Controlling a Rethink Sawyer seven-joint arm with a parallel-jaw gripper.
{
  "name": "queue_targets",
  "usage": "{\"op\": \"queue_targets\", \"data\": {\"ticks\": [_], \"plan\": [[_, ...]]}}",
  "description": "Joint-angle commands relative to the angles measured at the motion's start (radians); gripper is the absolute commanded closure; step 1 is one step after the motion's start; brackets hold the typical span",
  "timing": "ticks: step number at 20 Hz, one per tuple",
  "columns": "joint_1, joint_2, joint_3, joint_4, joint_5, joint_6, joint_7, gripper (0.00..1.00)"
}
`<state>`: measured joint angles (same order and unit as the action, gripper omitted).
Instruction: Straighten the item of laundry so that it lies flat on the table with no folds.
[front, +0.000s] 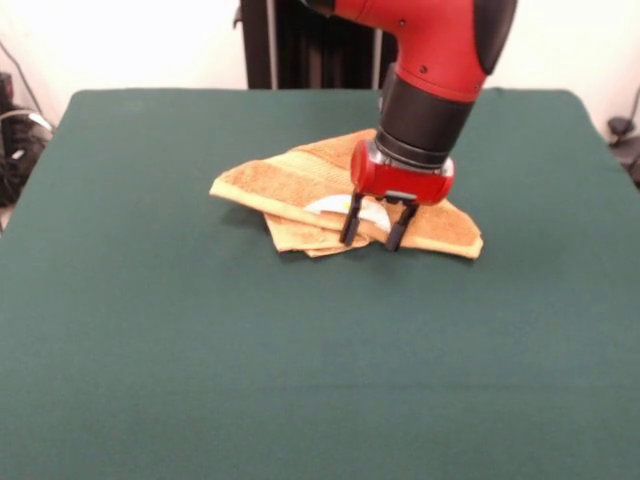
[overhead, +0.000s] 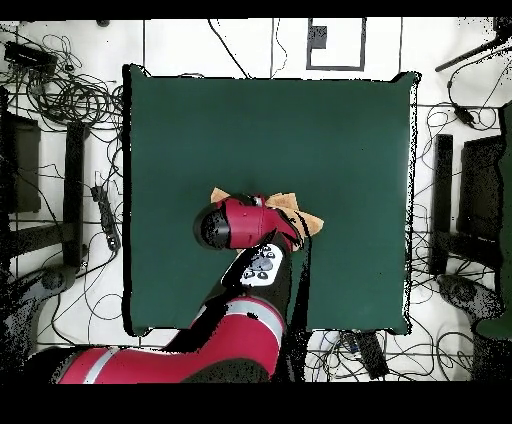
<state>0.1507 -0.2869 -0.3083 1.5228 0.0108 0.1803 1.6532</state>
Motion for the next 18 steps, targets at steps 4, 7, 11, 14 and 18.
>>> {"op": "queue_targets", "data": {"ticks": [4,7,11,14,18], "plan": [[-0.009,0.16,0.084,-0.023,0.029,-0.039,0.19,0.0],[-0.011,0.158,0.087,-0.02,0.026,-0.042,0.188,0.0],[-0.005,0.159,0.081,-0.019,0.025,-0.049,0.191,1.0],[-0.011,0.156,0.087,-0.017,0.028,-0.045,0.192,1.0],[-0.022,0.144,0.097,-0.014,0.025,-0.008,0.175,1.0]]}}
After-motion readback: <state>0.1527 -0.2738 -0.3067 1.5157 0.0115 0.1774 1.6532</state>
